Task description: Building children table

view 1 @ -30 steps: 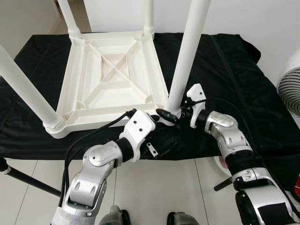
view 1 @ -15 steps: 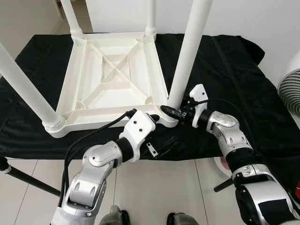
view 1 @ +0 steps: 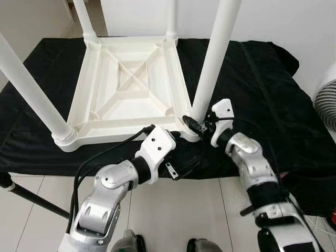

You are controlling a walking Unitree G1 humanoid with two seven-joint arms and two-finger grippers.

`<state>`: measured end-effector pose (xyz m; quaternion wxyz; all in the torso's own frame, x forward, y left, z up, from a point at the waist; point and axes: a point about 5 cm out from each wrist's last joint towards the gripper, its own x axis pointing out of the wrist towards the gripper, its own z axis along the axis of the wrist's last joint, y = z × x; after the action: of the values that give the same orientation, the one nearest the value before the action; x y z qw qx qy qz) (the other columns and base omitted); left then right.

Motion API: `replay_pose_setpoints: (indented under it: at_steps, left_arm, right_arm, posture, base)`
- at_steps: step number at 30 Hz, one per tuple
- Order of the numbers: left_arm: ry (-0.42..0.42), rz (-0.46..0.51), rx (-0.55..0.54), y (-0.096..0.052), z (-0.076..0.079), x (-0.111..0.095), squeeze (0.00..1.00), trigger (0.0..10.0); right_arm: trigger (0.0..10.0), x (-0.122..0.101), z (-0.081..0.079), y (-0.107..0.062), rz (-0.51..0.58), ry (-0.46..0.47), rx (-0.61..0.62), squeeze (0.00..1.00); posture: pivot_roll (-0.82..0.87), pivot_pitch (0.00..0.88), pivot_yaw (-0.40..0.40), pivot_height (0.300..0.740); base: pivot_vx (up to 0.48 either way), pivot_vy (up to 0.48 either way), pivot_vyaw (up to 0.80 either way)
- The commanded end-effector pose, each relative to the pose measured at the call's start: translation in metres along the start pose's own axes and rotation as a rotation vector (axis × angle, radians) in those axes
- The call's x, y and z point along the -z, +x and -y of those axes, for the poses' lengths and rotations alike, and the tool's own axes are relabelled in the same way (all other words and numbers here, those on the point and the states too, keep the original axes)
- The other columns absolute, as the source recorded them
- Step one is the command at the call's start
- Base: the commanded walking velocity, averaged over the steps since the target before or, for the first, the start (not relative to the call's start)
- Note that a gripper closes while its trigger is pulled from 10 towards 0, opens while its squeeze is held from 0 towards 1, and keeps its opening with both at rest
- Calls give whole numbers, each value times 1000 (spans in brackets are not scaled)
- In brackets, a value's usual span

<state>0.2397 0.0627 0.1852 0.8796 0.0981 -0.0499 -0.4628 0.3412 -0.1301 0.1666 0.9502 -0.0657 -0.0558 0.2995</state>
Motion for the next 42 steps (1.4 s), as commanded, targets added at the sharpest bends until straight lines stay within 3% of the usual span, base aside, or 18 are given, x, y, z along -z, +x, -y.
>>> replay_pose_setpoints:
  at_steps: [1, 8, 11, 14, 18, 19, 23, 24, 26, 30, 31, 32, 33, 36, 38, 39, 42]
  left_arm:
    - [-13, -15, -77, 0, -3, 6, 0, 10000]
    - [-7, -20, -79, -1, -5, 7, 0, 10000]
    - [-6, -19, -78, -1, -5, 7, 0, 10000]
    - [-6, -18, -78, 0, -5, 7, 0, 10000]
    - [-5, -17, -76, 0, -4, 7, 0, 10000]
    - [-2, -18, -77, 0, -5, 8, 0, 10000]
    - [-2, -18, -77, 0, -5, 8, 0, 10000]
    - [-1, -18, -78, 0, -5, 8, 0, 10000]
    - [1, -19, -86, -1, -6, 8, 0, 10000]
    - [0, -20, -87, -1, -6, 8, 0, 10000]
    - [1, -22, -88, -1, -6, 9, 0, 10000]
    - [1, -22, -88, -1, -6, 9, 0, 10000]
    - [3, -24, -90, -2, -6, 9, 0, 10000]
    - [4, -25, -92, -2, -7, 9, 0, 10000]
    - [6, -25, -96, -2, -7, 9, 0, 10000]
    - [6, -25, -96, -2, -7, 9, 0, 10000]
    - [12, -22, -98, -1, -9, 8, 0, 10000]
  right_arm:
    - [10000, -2, 4, -4, 4, 14, 83, 0]
    - [10000, -2, -19, -17, -8, 44, 465, 0]
    - [10000, -3, -28, -20, -16, 65, 539, 0]
    - [10000, -3, -42, -16, -21, 112, 526, 0]
    - [10000, -6, -43, -17, -15, 132, 523, 0]
    - [10000, -7, -43, -18, -17, 134, 530, 98]
    - [10000, -7, -43, -18, -17, 134, 530, 98]
    - [10000, -8, -44, -18, -12, 144, 524, 1000]
    - [10000, -11, -44, -16, 2, 178, 451, 1000]
    - [10000, -11, -43, -16, 9, 187, 425, 1000]
    - [10000, -12, -39, -16, 9, 188, 383, 416]
    - [10000, -12, -39, -16, 9, 188, 383, 416]
    - [10000, -12, -32, -17, 7, 168, 302, 0]
    - [10000, -12, -24, -18, 1, 137, 218, 0]
    - [10000, -15, -14, -21, 1, 38, 36, 0]
    - [10000, -15, -14, -21, 1, 38, 36, 0]
    - [10000, -16, -2, -19, -44, -27, -149, 0]
  posture:
    - [-75, 102, 21, 740]
    - [-77, 91, 17, 740]
    - [-77, 90, 16, 740]
    - [-76, 88, 16, 740]
    - [-77, 82, 12, 740]
    - [-77, 82, 12, 740]
    - [-77, 82, 12, 740]
    - [-75, 79, 11, 740]
    - [-73, 76, 9, 740]
    - [-73, 76, 9, 740]
    - [-73, 76, 9, 740]
    - [-73, 76, 9, 740]
    - [-68, 79, 11, 740]
    - [-68, 79, 11, 740]
    - [-71, 79, 14, 740]
    - [-71, 79, 14, 740]
    - [-70, 74, 15, 740]
  base:
    - [0, 0, 0]
    - [0, 0, 0]
    - [0, 0, 0]
    - [0, 0, 0]
    - [0, 0, 0]
    - [0, 0, 0]
    - [0, 0, 0]
    - [0, 0, 0]
    - [0, 0, 0]
    - [0, 0, 0]
    - [0, 0, 0]
    - [0, 0, 0]
    - [0, 0, 0]
    - [0, 0, 0]
    - [0, 0, 0]
    - [0, 0, 0]
    - [0, 0, 0]
